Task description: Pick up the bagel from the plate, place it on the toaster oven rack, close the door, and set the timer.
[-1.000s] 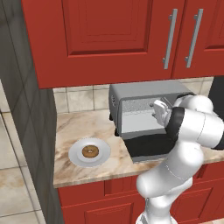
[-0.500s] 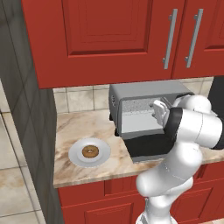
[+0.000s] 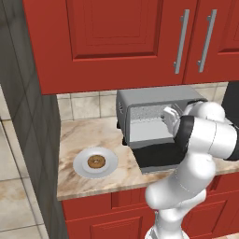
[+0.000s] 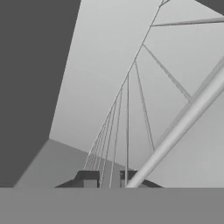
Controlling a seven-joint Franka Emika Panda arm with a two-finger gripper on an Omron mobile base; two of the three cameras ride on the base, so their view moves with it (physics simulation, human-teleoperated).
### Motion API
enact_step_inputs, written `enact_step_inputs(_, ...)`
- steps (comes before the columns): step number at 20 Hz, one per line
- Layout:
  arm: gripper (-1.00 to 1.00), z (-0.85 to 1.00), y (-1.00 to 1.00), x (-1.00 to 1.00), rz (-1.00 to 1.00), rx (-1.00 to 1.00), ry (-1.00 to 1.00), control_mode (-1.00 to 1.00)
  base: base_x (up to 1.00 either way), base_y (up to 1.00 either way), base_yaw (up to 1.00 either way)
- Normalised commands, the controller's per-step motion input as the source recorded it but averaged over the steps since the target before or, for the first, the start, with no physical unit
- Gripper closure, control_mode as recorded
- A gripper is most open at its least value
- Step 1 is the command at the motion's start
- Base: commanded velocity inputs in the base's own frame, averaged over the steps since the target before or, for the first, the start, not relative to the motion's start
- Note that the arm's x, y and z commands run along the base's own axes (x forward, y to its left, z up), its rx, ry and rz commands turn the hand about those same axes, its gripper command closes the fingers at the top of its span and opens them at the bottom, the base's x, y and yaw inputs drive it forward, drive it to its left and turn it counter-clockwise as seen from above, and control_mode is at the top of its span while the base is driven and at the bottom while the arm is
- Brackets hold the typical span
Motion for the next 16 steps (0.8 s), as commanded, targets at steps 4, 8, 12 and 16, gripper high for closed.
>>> enact_step_inputs(4,1.0,0.0,-0.3,-0.24,0.0,0.0,0.05,-1.0,0.0,0.0,0.0)
enact_step_inputs(8,1.0,0.0,-0.41,-0.48,0.0,0.0,0.04,-1.0,0.0,0.0,0.0)
enact_step_inputs(12,1.0,0.0,-0.54,-0.63,0.0,0.0,0.04,-1.0,0.0,0.0,0.0)
enact_step_inputs(16,1.0,0.0,-0.62,-0.69,0.0,-0.01,0.16,-1.0,0.0,0.0,0.0)
